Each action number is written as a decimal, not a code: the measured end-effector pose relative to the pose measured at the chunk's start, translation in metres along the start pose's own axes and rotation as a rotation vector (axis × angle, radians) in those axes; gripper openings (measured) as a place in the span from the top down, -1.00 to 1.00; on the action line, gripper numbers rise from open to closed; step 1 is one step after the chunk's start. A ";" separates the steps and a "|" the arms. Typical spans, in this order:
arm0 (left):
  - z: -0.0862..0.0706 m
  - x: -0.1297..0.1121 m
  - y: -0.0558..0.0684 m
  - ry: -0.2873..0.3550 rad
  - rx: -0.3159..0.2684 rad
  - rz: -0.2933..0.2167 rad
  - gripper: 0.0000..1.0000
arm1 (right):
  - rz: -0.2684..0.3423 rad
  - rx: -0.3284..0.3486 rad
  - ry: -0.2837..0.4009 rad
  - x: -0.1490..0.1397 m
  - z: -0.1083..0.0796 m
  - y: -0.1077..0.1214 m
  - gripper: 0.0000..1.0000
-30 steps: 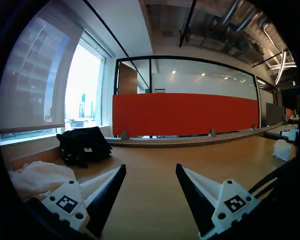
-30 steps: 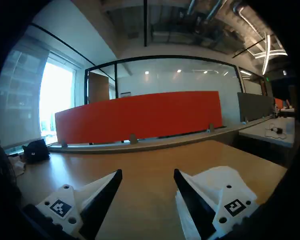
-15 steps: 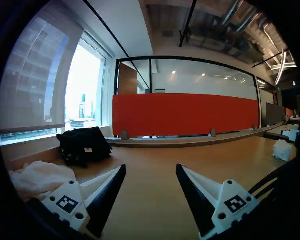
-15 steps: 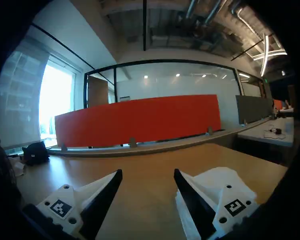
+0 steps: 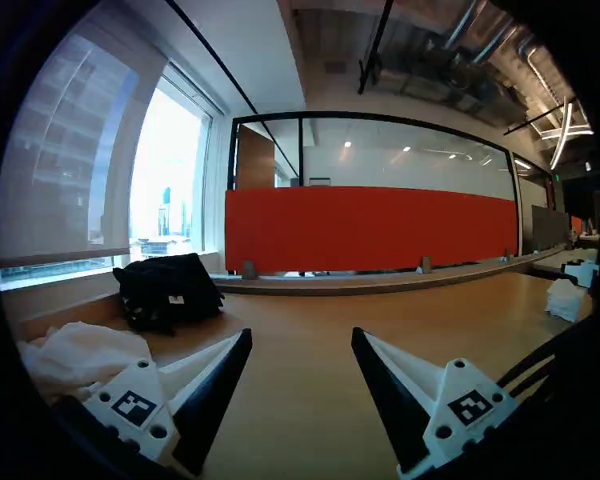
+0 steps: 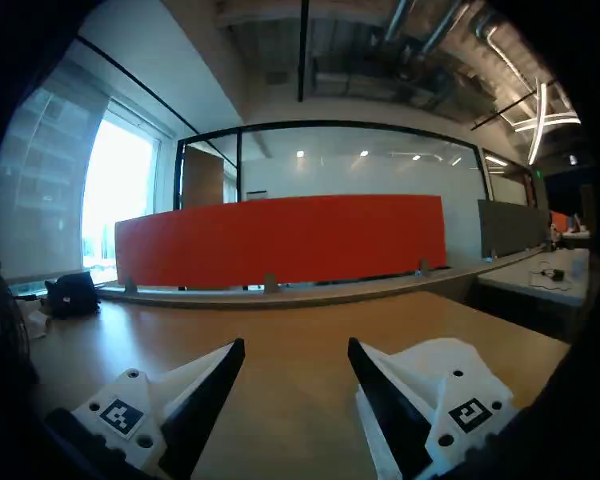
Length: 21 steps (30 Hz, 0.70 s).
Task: Fold towel
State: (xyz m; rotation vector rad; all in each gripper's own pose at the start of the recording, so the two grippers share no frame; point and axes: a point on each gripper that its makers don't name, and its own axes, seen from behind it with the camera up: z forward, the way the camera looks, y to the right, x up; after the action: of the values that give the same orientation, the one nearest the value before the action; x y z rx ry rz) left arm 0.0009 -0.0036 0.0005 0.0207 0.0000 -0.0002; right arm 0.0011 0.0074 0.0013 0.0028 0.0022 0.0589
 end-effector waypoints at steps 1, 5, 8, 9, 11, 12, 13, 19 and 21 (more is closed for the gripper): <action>0.000 0.000 0.000 0.000 0.000 0.000 -0.84 | -0.004 0.000 0.000 0.000 0.000 -0.001 -1.00; 0.000 0.000 0.001 0.000 0.000 0.000 -0.84 | -0.020 0.003 -0.001 -0.002 0.000 -0.004 -1.00; 0.000 0.000 0.000 0.000 0.000 0.000 -0.84 | -0.032 0.004 -0.001 -0.001 -0.001 -0.006 -1.00; 0.000 0.000 0.000 0.000 0.000 0.000 -0.84 | -0.037 0.004 -0.001 -0.001 -0.001 -0.006 -1.00; 0.001 0.000 0.000 0.000 0.000 0.000 -0.84 | -0.047 0.002 -0.001 -0.001 0.000 -0.007 -1.00; 0.001 0.000 0.000 0.000 0.000 0.000 -0.84 | -0.051 0.001 -0.001 -0.001 0.000 -0.007 -1.00; 0.001 0.000 0.000 0.000 0.000 0.000 -0.84 | -0.054 0.001 -0.002 0.000 0.000 -0.008 -1.00; 0.000 0.000 0.000 0.000 0.000 0.000 -0.84 | -0.058 -0.001 -0.002 0.000 0.000 -0.009 -1.00; 0.000 0.000 0.000 0.000 0.000 0.000 -0.84 | -0.059 -0.001 -0.002 0.000 0.000 -0.009 -1.00</action>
State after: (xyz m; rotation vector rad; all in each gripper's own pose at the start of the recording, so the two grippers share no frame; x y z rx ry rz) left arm 0.0008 -0.0038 0.0009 0.0205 0.0002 -0.0007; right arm 0.0018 -0.0011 0.0013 0.0014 0.0003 0.0004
